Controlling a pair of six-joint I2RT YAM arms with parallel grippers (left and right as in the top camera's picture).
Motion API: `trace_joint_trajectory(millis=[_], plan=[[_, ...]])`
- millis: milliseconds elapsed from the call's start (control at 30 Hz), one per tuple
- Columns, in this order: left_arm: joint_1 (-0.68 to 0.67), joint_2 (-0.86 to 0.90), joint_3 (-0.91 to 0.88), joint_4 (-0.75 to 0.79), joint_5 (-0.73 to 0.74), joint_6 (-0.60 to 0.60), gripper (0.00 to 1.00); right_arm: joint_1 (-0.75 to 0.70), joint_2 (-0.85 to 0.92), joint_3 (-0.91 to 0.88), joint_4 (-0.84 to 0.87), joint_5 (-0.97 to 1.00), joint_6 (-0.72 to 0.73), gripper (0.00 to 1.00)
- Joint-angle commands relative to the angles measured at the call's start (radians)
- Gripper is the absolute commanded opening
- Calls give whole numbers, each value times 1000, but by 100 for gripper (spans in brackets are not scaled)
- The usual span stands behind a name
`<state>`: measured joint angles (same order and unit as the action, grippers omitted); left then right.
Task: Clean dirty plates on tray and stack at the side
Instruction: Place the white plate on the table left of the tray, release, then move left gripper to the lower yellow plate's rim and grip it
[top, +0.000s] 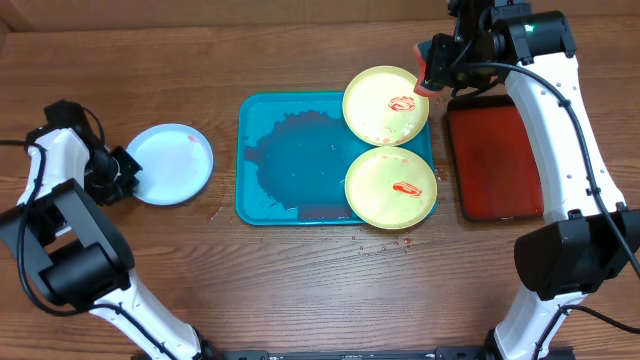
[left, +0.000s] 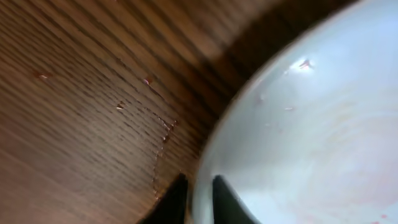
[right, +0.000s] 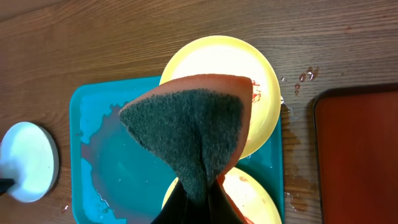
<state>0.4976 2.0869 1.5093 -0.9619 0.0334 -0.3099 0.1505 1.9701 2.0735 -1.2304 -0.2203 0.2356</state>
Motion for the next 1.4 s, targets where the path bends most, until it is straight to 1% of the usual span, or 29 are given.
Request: trace_joint_trajectory(millis=[0, 33, 67, 133, 300, 500, 633, 767, 867, 933, 1000, 1067, 1133, 1267, 1367], plan=[[0, 30, -2, -3, -9, 3, 33, -2, -22, 10, 1, 3, 0, 4], [0, 31, -2, -3, -15, 3, 42, -2, -22, 10, 1, 3, 0, 4], [0, 31, -2, -2, -18, 9, 48, -2, -22, 10, 1, 3, 0, 4], [1, 30, 4, -3, -23, 19, 54, -2, -22, 10, 1, 3, 0, 4], [-3, 24, 97, -64, -21, 35, 57, -2, -22, 10, 1, 3, 0, 4], [-39, 22, 361, -250, -15, 86, 76, -2, -22, 10, 0, 3, 0, 4], [-101, 22, 489, -325, 7, 117, 77, -2, -22, 10, 1, 3, 0, 4], [-196, 22, 521, -335, 92, 124, 77, -2, -22, 10, 1, 3, 0, 4], [-294, 23, 520, -335, 192, 123, 77, -2, -22, 10, 2, 3, 0, 4], [-375, 23, 520, -327, 222, 124, 77, -2, -22, 10, 3, 3, 0, 4], [-465, 23, 519, -314, 223, 123, 80, -2, -22, 10, 6, 3, 0, 4], [-545, 23, 516, -300, 223, 119, 90, -2, -21, 10, 10, 3, 0, 4], [-631, 27, 514, -291, 224, 97, 96, -2, -21, 10, 10, 3, 0, 4], [-774, 50, 513, -285, 231, 34, 96, -2, -21, 10, 8, 3, 0, 4], [-848, 87, 512, -283, 230, -9, 95, -2, -21, 10, 8, 3, 0, 4]])
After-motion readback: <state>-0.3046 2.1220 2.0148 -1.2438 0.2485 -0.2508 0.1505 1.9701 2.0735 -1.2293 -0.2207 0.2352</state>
